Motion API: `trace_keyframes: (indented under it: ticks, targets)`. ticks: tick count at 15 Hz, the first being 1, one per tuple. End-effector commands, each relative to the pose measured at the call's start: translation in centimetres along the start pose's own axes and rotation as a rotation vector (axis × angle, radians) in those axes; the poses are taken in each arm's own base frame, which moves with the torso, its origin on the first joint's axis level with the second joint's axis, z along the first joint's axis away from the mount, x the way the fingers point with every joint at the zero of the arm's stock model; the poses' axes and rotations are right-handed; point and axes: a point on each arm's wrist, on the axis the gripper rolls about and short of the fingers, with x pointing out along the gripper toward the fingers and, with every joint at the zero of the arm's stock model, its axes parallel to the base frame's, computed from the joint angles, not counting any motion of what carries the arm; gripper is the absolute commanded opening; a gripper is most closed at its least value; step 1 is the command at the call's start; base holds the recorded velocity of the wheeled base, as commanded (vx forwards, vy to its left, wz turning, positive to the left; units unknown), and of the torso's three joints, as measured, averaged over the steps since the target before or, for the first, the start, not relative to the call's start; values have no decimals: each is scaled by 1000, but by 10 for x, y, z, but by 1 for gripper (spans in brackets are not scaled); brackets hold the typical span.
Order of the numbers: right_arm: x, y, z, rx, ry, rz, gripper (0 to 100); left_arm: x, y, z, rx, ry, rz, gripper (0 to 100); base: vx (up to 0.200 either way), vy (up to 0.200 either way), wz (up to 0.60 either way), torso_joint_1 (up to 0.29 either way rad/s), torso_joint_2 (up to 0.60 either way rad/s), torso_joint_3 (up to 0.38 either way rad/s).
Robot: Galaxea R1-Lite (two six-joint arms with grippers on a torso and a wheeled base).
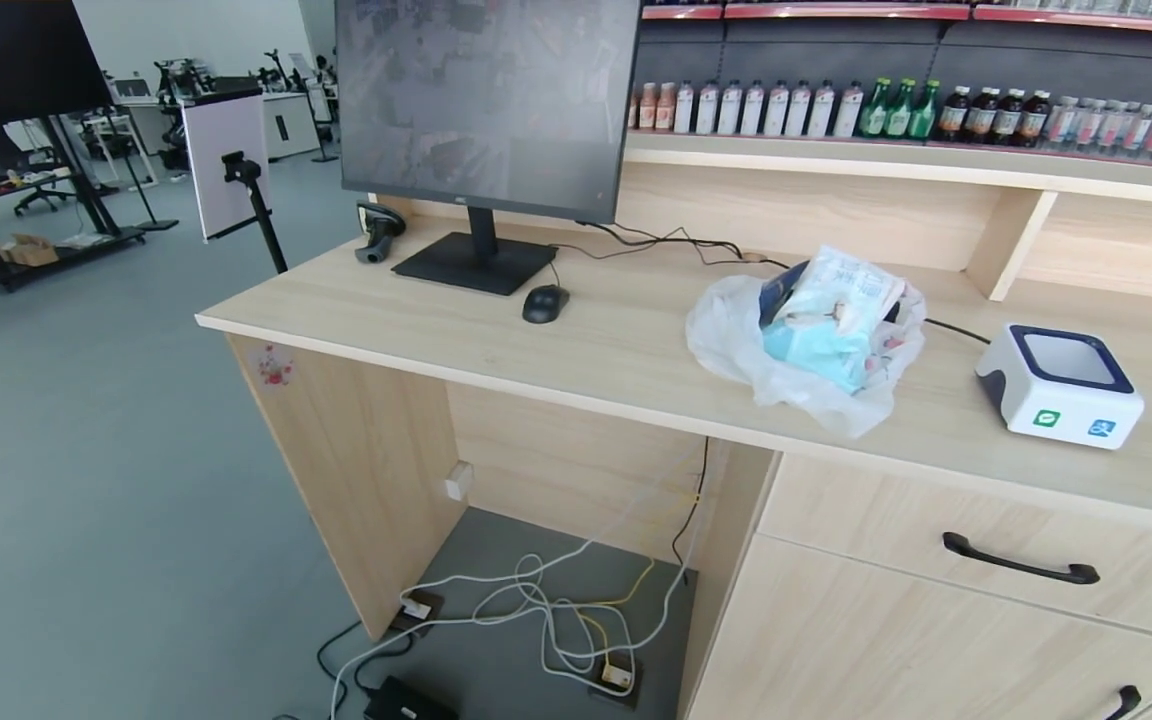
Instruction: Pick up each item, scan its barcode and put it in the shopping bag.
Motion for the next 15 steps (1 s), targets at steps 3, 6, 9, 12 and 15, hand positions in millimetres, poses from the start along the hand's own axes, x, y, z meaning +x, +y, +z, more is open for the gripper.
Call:
trace_keyframes:
  ticks: [3, 6, 9, 12, 15]
  targets:
    - [0, 0, 0, 1, 2, 1, 100, 0, 0, 0, 0, 1, 0, 100, 0, 0, -600, 7, -4, 2]
    - [0, 0, 0, 1, 4, 1, 100, 0, 0, 0, -1, 1, 0, 100, 0, -67, -600, 7, 2, 5]
    - [0, 0, 0, -1, 4, 1, 100, 0, 0, 0, -1, 1, 0, 100, 0, -200, 0, 2, 4, 1]
    - [0, 0, 0, -1, 4, 1, 100, 0, 0, 0, -1, 1, 0, 100, 0, -200, 0, 7, 2, 7]
    - [0, 0, 0, -4, 4, 1, 100, 0, 0, 0, -1, 1, 0, 100, 0, -200, 0, 5, 2, 1]
